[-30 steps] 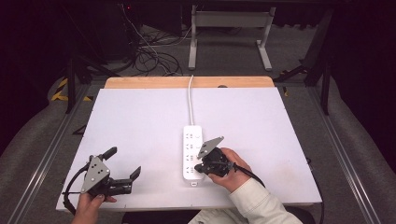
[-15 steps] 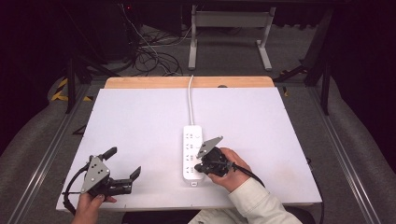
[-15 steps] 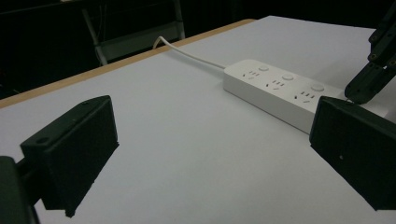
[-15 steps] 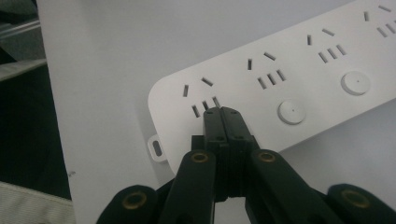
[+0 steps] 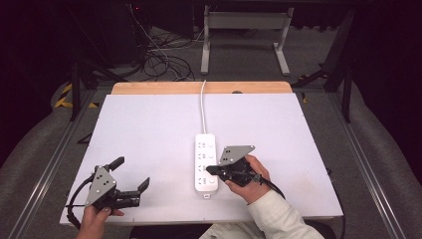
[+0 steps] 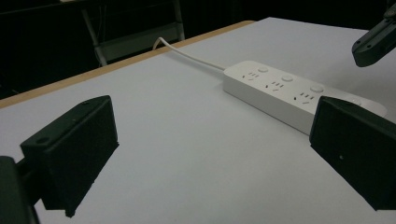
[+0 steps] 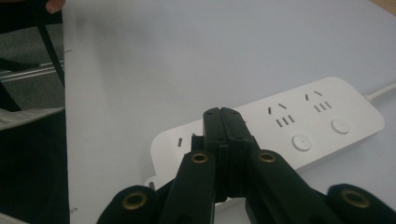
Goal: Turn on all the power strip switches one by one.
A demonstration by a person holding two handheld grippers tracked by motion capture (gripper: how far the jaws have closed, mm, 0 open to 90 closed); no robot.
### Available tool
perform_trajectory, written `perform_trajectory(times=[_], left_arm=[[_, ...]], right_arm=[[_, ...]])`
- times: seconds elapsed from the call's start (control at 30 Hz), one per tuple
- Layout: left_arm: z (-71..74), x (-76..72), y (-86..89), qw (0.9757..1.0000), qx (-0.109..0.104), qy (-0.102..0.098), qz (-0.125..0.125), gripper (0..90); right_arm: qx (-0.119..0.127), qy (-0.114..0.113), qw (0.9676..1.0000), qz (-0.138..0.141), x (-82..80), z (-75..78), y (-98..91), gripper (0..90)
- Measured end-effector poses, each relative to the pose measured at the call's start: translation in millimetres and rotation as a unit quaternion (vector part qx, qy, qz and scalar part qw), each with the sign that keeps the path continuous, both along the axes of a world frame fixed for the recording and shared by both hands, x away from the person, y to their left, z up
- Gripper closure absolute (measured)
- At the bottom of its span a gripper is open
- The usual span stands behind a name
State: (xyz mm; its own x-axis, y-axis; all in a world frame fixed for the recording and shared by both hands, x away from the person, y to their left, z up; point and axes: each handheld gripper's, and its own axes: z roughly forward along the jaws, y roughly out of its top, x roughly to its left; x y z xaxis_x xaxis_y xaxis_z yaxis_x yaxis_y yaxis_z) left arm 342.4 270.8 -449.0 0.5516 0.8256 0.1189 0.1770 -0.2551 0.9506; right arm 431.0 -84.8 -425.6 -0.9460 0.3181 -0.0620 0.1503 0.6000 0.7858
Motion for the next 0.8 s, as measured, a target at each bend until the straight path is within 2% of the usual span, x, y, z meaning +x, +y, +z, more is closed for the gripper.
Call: perform_trajectory(times=[0.17,0.33,0.47,0.7,0.8], left_arm=[[-0.4,0.4,0.3,1.0000,-0.002,0.003,-0.001,1.2],[-0.1,0.1,0.7,1.0000,-0.002,0.000,0.000,1.2],[0.0,0.2,0.7,1.0000,-0.001,-0.001,0.001,1.2],[0.0,0.3,0.7,1.0000,0.000,-0.001,0.000,1.2],[-0.1,0.0,0.4,1.0000,-0.001,0.000,-0.001,1.2]], right_arm=[[0.002,0.007,0.9999,-0.008,2.2,1.2,-2.0,90.0],[-0.007,0.002,0.9998,-0.018,6.6,-1.7,-0.5,90.0],[-0.026,0.003,0.9994,-0.025,14.3,-9.1,0.6,90.0],[-0.040,0.014,0.9987,-0.028,21.1,-21.7,3.3,90.0],[-0.039,0.015,0.9986,-0.033,24.3,-24.5,4.6,90.0]])
